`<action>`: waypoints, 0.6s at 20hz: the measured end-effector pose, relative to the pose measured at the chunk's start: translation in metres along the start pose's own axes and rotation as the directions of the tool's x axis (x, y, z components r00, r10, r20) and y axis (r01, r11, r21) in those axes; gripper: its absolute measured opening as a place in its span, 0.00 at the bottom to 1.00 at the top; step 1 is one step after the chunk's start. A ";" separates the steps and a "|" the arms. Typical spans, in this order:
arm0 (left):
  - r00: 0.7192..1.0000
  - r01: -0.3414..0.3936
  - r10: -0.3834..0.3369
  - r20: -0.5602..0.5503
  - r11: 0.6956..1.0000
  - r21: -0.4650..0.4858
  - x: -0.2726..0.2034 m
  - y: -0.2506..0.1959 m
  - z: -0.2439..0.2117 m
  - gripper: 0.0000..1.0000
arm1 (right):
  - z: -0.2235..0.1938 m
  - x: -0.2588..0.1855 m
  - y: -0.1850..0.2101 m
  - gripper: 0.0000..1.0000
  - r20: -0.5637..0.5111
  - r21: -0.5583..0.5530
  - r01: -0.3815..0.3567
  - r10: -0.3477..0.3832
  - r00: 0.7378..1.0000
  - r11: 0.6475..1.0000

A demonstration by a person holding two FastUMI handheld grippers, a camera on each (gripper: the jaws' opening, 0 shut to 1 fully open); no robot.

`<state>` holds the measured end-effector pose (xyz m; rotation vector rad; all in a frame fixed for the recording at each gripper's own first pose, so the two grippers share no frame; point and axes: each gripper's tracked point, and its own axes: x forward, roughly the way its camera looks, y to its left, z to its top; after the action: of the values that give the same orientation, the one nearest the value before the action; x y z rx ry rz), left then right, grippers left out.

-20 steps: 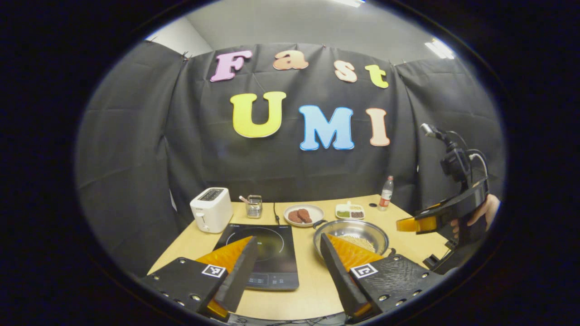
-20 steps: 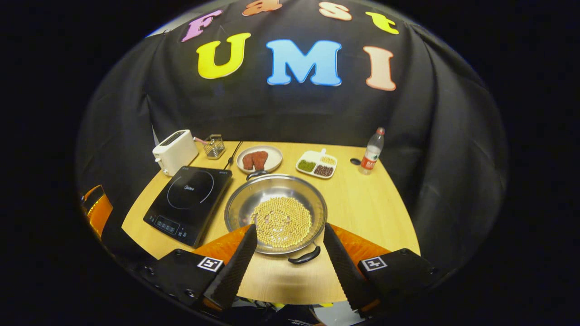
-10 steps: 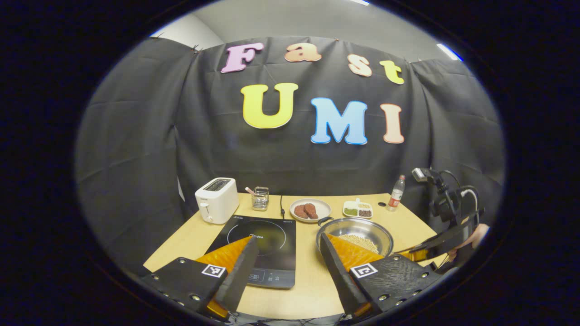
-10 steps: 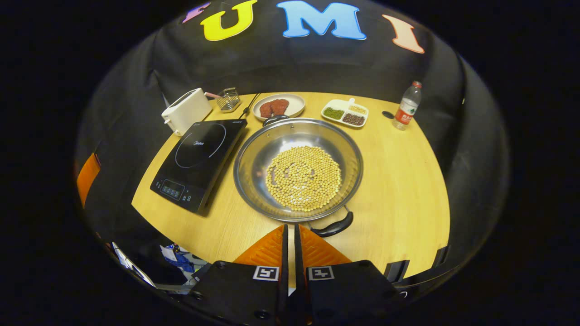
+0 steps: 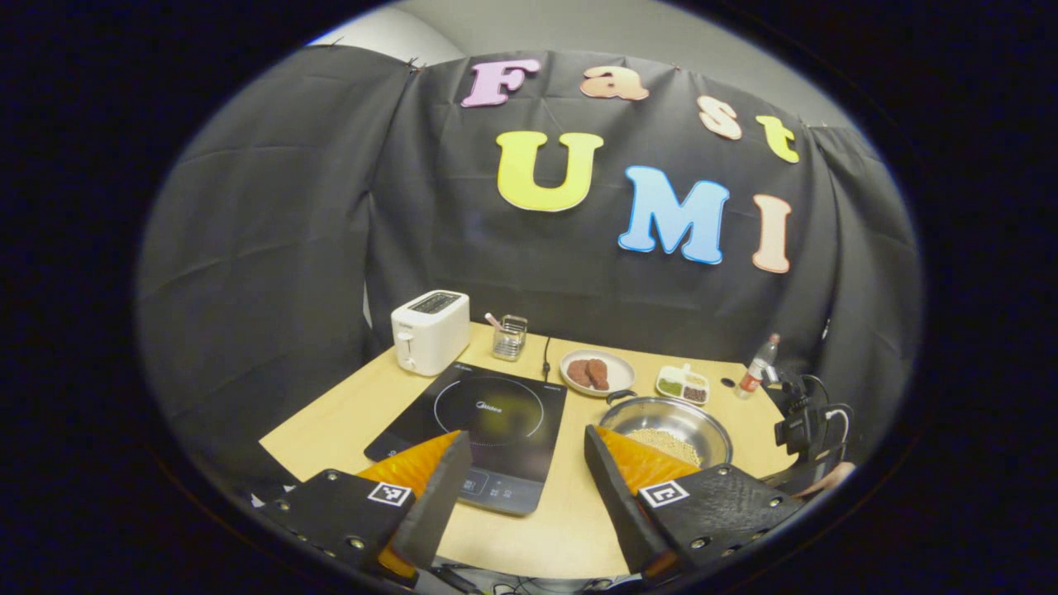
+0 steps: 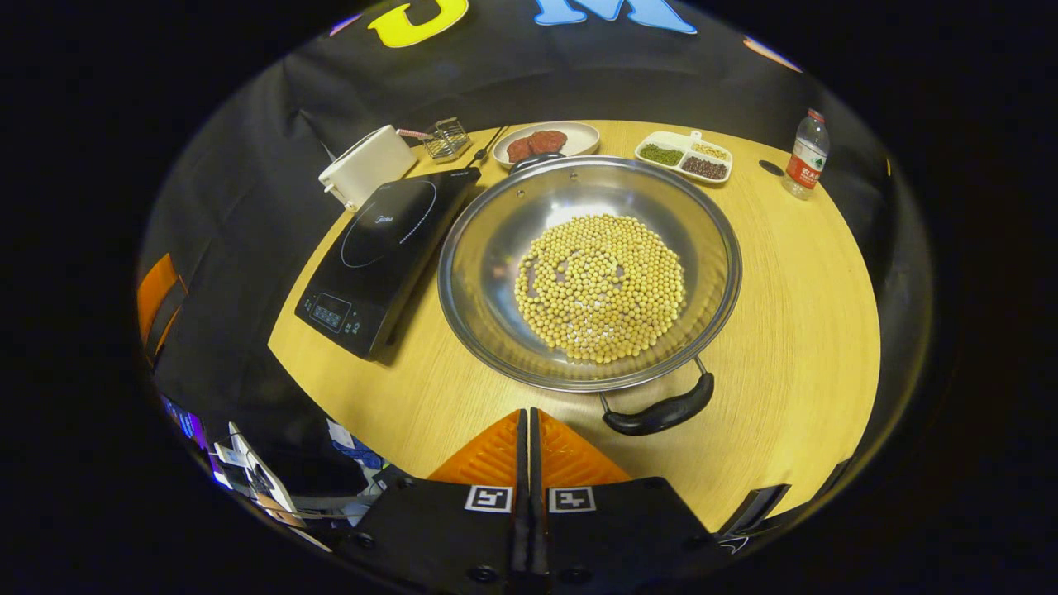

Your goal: First push the handle of the pot to place it horizontally, then grasp the pot with both hands and set it on the induction cooktop.

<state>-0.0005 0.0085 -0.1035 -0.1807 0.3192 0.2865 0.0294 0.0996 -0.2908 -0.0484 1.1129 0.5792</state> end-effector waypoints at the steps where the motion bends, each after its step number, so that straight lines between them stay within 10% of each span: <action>1: 1.000 -0.012 0.012 -0.003 1.000 -0.011 0.000 0.001 0.001 0.84 | 0.000 0.003 -0.004 0.02 -0.007 0.004 -0.001 0.001 1.000 1.000; 12: 0.997 -0.043 0.035 -0.069 0.993 -0.113 0.010 -0.017 -0.016 0.84 | -0.001 0.030 -0.024 0.02 -0.028 0.028 0.001 0.000 1.000 1.000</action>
<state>0.0091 -0.0083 -0.1201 -0.2980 0.3736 0.3385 0.0493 0.0912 -0.3226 -0.0322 1.1479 0.5641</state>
